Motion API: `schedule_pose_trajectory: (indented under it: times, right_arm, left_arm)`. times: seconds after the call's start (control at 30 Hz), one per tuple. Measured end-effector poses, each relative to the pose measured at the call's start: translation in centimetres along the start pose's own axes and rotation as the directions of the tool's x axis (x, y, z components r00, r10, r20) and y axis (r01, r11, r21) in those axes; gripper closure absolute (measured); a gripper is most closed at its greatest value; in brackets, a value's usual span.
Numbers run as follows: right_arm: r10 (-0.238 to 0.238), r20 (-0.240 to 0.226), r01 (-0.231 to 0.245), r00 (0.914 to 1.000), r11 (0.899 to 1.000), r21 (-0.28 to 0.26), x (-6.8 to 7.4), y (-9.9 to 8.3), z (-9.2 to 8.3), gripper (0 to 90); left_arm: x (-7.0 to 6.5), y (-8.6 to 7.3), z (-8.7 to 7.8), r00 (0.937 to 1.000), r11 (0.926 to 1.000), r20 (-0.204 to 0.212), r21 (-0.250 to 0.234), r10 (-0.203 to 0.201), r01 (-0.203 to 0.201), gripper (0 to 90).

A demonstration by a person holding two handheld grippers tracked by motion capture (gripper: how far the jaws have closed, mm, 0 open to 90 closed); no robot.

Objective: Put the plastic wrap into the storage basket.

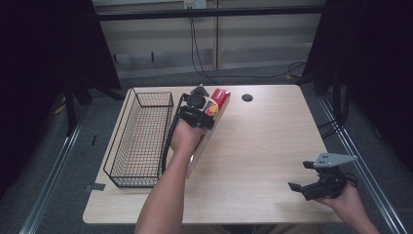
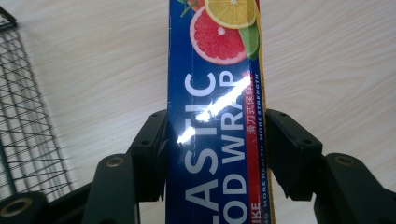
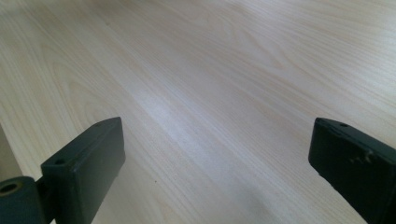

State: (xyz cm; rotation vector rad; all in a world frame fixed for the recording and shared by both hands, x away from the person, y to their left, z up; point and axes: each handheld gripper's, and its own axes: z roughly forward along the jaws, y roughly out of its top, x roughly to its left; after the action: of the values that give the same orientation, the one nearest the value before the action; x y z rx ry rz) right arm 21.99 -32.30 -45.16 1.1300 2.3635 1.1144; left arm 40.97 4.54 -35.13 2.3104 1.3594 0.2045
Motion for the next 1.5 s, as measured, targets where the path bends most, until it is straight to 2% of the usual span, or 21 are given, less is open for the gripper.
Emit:
schedule_pose_trajectory:
  times: [0.07,0.1,0.13,0.17,0.3,0.37,0.57,0.6,0.63,0.77,0.83,0.97,1.3,1.33,1.5]
  right_arm:
    - [0.000,0.002,0.000,1.0000,1.000,0.002,0.0,0.0,0.0,3.8]
    - [0.001,0.000,-0.001,1.0000,1.000,-0.002,0.0,0.0,-0.1,3.8]
    - [0.003,-0.004,-0.003,1.0000,1.000,-0.004,0.0,0.0,-0.1,3.8]
    - [0.004,-0.003,-0.004,1.0000,1.000,-0.003,0.0,0.0,-0.1,3.8]
    - [0.009,-0.005,-0.009,0.9999,1.000,-0.003,0.0,0.0,-0.1,3.5]
    - [0.010,-0.006,-0.010,0.9999,1.000,-0.007,0.0,0.0,-0.1,3.5]
    - [0.008,-0.004,-0.008,1.0000,1.000,-0.001,0.0,0.0,0.0,3.5]
    - [0.008,-0.004,-0.008,1.0000,1.000,0.000,0.0,0.0,0.0,3.5]
    - [0.010,-0.004,-0.010,0.9999,1.000,-0.001,0.0,0.1,0.0,3.5]
    - [0.010,-0.003,-0.010,0.9999,1.000,-0.002,0.0,0.1,0.0,3.6]
    - [0.005,-0.006,-0.005,1.0000,1.000,0.000,0.0,0.0,0.0,3.7]
    - [0.003,-0.009,-0.003,1.0000,1.000,0.002,0.1,0.1,0.0,3.8]
    - [0.001,-0.008,-0.001,1.0000,1.000,0.003,0.1,0.1,0.0,4.0]
    - [-0.002,-0.001,0.002,1.0000,1.000,0.005,0.1,0.1,0.0,4.0]
    - [-0.002,-0.004,0.002,1.0000,1.000,0.004,0.1,0.1,0.0,4.1]
  left_arm:
    - [0.3,-0.1,-0.2,0.9999,1.0000,-0.012,-0.008,-0.005,0.005,44.8]
    - [0.5,-0.2,-0.4,0.9998,0.9998,-0.010,-0.007,-0.020,0.020,44.9]
    - [0.7,-0.2,-0.5,0.9998,0.9998,-0.017,-0.013,-0.014,0.014,44.9]
    - [0.9,-0.3,-0.6,0.9993,0.9995,-0.022,-0.012,-0.031,0.031,44.8]
    - [1.5,-0.5,-0.9,0.9986,0.9994,-0.040,-0.009,-0.035,0.034,44.8]
    - [1.7,-0.7,-1.0,0.9977,0.9985,-0.040,-0.008,-0.054,0.054,44.8]
    - [2.5,-1.0,-1.5,0.9969,0.9980,-0.048,-0.011,-0.063,0.062,44.8]
    - [2.4,-1.0,-1.5,0.9956,0.9968,-0.049,-0.016,-0.079,0.078,44.8]
    - [2.6,-1.1,-1.7,0.9959,0.9974,-0.055,-0.011,-0.072,0.071,44.8]
    - [3.0,-1.3,-2.0,0.9939,0.9952,-0.056,-0.026,-0.095,0.094,44.8]
    - [3.4,-1.4,-2.4,0.9943,0.9962,-0.062,-0.014,-0.087,0.086,44.8]
    - [3.8,-1.5,-3.0,0.9917,0.9942,-0.073,-0.025,-0.106,0.105,44.8]
    - [4.8,-2.0,-4.0,0.9900,0.9932,-0.080,-0.019,-0.116,0.115,44.7]
    - [4.9,-2.1,-4.0,0.9879,0.9910,-0.080,-0.027,-0.133,0.131,44.7]
    - [5.8,-2.6,-4.2,0.9858,0.9889,-0.079,-0.022,-0.148,0.147,44.8]
